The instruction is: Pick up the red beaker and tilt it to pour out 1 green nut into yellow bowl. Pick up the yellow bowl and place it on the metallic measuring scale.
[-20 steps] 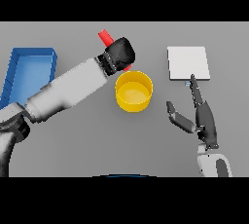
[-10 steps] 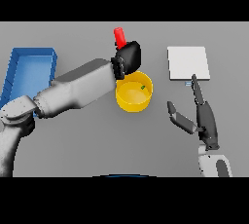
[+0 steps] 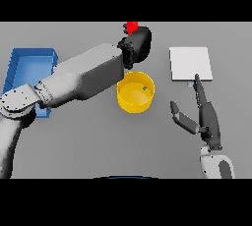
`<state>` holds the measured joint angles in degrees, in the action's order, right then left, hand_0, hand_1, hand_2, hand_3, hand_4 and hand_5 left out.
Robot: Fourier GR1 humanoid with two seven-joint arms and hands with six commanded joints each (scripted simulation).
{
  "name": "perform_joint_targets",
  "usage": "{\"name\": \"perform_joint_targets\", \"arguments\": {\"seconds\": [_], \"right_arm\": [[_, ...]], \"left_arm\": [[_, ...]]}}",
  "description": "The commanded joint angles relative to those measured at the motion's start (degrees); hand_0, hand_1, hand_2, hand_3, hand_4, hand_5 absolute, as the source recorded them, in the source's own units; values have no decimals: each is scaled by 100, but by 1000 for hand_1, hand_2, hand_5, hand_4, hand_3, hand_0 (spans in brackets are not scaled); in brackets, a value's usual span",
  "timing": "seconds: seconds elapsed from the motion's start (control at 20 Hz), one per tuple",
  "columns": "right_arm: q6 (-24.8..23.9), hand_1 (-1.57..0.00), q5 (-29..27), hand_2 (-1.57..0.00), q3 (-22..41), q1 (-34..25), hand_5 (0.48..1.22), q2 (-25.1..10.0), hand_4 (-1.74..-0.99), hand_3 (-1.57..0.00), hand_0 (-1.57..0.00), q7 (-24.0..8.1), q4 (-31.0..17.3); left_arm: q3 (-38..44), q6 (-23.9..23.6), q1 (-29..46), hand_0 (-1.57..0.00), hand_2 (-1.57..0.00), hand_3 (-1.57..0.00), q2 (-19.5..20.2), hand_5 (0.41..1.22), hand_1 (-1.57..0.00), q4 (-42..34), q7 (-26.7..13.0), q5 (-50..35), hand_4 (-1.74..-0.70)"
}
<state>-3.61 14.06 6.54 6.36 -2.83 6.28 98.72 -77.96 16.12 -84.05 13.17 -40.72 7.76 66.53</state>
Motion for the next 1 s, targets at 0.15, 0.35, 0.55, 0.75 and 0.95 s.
{"name": "perform_joint_targets", "arguments": {"seconds": [0.15,0.35,0.55,0.75,0.95], "right_arm": [[15,1,99,1,84,58,659,-14,-1156,1,1,212,15],[5,1,80,1,91,-91,661,50,-1160,1,1,95,-98],[-139,1,343,1,145,-83,637,1,-1140,1,1,63,-84],[12,1,50,1,101,-153,623,57,-1110,1,1,190,-155],[223,1,-209,1,33,-203,637,-14,-1092,1,1,199,-215]], "left_arm": [[237,-220,-734,-1571,-1571,-1365,283,1221,-1571,436,54,-221,-1728],[1074,-520,-1311,-1571,-1571,-1370,582,1221,-1571,1406,-269,-979,-1727],[2602,-613,-1374,-1571,-1571,-1427,1003,1221,-1571,2261,-863,-2631,-1735],[3695,-1095,-1020,-1571,-1571,-1430,1621,1221,-1571,2802,-1119,-4063,-1739],[4380,-1656,-303,-1571,-1571,-1513,2060,1221,-1571,3079,-1450,-5272,-1740]]}}
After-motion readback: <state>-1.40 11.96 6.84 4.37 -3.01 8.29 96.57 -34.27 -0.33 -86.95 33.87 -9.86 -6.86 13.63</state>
